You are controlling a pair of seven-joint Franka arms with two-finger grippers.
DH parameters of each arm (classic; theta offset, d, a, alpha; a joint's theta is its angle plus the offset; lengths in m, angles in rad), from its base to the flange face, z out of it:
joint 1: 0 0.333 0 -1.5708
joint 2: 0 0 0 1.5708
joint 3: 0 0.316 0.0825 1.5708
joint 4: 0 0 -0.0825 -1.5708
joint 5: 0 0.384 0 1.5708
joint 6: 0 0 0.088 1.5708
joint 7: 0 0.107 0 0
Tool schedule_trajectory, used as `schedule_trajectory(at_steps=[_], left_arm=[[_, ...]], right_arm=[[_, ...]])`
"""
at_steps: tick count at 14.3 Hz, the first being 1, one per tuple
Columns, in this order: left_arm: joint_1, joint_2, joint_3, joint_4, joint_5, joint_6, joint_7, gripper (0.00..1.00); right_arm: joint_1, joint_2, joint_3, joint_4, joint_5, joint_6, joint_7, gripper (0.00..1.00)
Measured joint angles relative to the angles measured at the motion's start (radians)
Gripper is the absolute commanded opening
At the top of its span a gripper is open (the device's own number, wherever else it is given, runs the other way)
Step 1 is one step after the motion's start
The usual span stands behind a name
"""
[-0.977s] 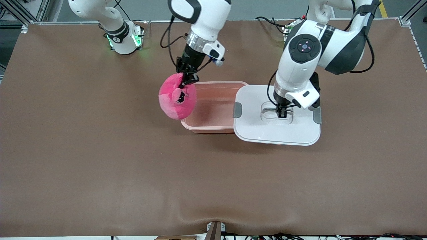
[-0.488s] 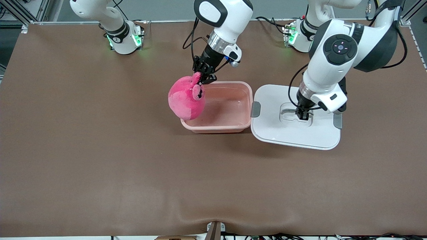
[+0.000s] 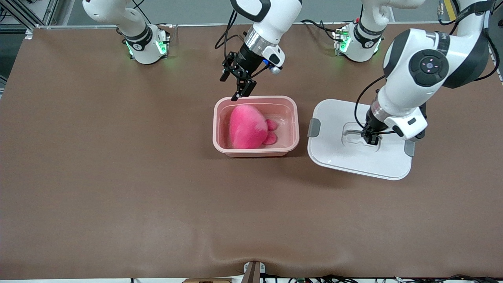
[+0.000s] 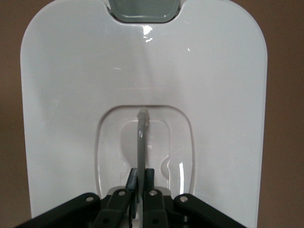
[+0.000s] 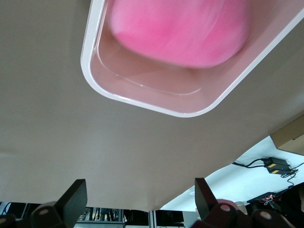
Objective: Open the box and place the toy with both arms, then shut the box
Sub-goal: 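Open the right gripper to drop the plush into the box, then retract the right gripper while the left gripper lifts the lid toward the box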
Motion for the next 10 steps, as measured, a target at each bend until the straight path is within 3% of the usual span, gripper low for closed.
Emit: schedule_trajectory(at_steps=[6,10], left_arm=[[0.000,-0.002,-0.007,-0.005,-0.002,0.000,0.001,0.00],[0.000,-0.004,-0.007,-0.006,-0.003,0.000,0.001,0.00]], right_arm=[[-0.026,0.000,-0.108,0.008,0.000,-0.005,0.003,1.00],[-0.168,-0.018,-0.122,0.017,0.048,0.043,0.004,1.00]])
